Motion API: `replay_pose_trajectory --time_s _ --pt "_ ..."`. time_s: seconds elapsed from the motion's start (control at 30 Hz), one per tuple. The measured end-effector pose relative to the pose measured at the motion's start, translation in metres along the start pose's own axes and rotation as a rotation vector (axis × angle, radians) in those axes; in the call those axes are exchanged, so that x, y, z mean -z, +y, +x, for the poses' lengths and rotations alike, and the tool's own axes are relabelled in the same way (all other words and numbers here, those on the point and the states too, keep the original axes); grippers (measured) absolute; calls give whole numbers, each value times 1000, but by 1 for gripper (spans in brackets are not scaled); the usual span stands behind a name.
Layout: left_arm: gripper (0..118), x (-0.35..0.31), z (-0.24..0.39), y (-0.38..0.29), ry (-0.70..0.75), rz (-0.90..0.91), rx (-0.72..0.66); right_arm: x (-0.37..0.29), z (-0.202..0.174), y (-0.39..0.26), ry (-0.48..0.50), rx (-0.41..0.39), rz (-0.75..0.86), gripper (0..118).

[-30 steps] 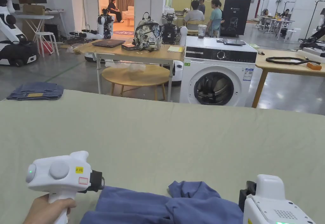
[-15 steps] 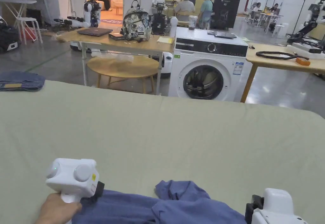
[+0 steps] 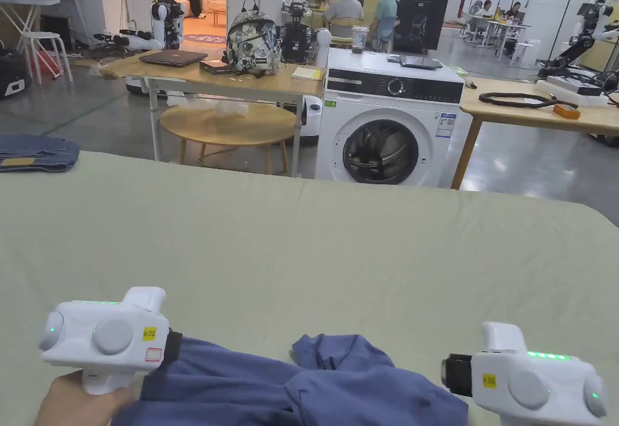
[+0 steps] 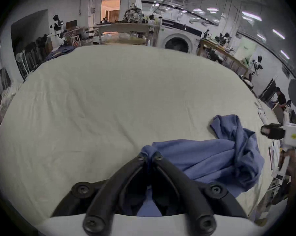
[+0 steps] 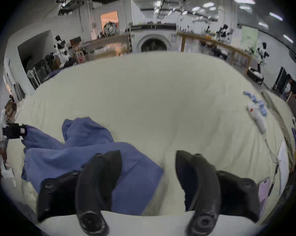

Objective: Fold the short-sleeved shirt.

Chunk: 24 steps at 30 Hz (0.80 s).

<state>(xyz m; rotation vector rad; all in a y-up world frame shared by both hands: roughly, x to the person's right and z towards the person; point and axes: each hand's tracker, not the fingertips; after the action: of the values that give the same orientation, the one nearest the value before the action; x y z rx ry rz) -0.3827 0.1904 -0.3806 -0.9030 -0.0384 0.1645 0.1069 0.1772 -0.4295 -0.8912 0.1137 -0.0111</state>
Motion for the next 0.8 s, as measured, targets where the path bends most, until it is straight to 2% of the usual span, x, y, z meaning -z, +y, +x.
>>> replay_pose_trajectory --time_s 0.1,0.17,0.23,0.27,0.3,0.33,0.4,0.5,0.63,0.8 --pt "0 -12 -3 -4 -14 21 -20 28 1 -1 25 46 -94 70" --pt "0 -14 -3 -8 -11 29 -28 46 1 -6 4 77 -170 68" --pt "0 -14 -3 -11 -11 24 -33 57 -1 -14 24 74 -240 42" --pt "0 -14 -3 -12 -11 23 -34 59 -2 -16 20 74 -223 30" --pt "0 -12 -1 -14 -3 21 -31 57 -4 -19 -17 46 -198 8" --pt "0 -12 -1 -15 5 19 -23 54 -5 -20 -51 19 -161 2" --pt "0 -12 0 -16 14 23 -18 48 -6 -24 -30 32 -151 2" --pt "0 -13 0 -16 33 32 -15 32 -7 -25 -28 -1 -85 1" --pt "0 -30 0 -13 44 75 -4 -14 -9 -12 -67 -31 111 0" --pt "0 -72 -4 6 90 185 25 -77 -6 23 -96 -43 282 0"
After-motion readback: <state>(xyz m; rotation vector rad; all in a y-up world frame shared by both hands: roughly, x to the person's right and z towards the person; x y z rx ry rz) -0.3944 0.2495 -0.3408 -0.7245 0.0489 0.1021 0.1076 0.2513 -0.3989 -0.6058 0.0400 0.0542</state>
